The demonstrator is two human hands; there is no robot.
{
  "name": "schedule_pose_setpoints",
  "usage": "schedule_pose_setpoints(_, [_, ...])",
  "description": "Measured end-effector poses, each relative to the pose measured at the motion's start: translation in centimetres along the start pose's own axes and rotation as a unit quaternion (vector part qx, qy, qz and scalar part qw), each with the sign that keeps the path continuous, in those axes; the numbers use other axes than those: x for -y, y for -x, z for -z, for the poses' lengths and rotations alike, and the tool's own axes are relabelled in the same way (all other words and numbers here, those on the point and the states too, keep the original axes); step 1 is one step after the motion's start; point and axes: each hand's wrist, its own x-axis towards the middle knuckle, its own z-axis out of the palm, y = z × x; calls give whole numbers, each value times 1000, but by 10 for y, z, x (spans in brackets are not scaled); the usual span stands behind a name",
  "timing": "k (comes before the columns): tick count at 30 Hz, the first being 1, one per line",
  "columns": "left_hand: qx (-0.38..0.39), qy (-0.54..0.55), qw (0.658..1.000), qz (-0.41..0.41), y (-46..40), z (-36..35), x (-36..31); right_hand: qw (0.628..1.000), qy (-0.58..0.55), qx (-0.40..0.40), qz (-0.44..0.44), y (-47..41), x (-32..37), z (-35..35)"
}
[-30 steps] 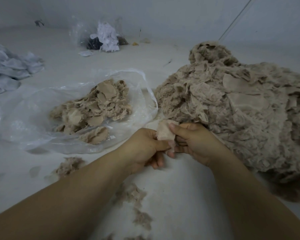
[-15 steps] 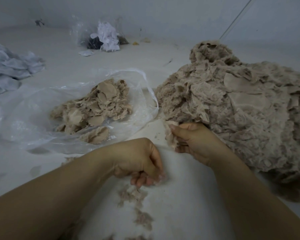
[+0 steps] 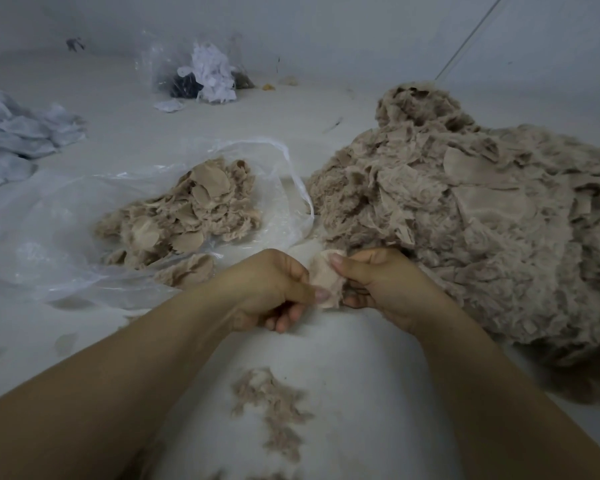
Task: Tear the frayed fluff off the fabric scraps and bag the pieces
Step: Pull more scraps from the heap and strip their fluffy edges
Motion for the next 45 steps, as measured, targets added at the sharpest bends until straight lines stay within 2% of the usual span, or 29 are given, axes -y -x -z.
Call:
schedule_pose_setpoints(2, [29,5,1000,8,3,2,0,1000,-2,5,1,-1,0,1])
schedule_pose_setpoints(6, [72,100,992,14,1,-8,-3,1000,14,2,10,-1,2,1])
schedule_pose_setpoints(8, [64,117,991,8,-2,-18,-4,1000,18,-2,19,-1,1,1])
schedule_pose_setpoints(10, [23,136,990,13,-6,-25,-3,1000,8,2,21,0,1,1])
schedule_pose_setpoints(14, [-7,151,988,22,-9,-26,0,1000,-9,2,17,1,1,2])
schedule_pose_setpoints(25, [78,124,989,15,1,-16,3,1000,11,-4,25,0,-1,1])
schedule_pose_setpoints(33, [-54,238,970,-13,-4,-24,1,1000,28,-10,5,-2,1,3])
schedule_pose_setpoints(41, [-34,179,982,-50,-6,-27,7,998,55,24,28,1,2,3])
schedule_pose_setpoints(45, [-51,222,972,-57,-9,-21,10,998,67,2,19,-3,0,3])
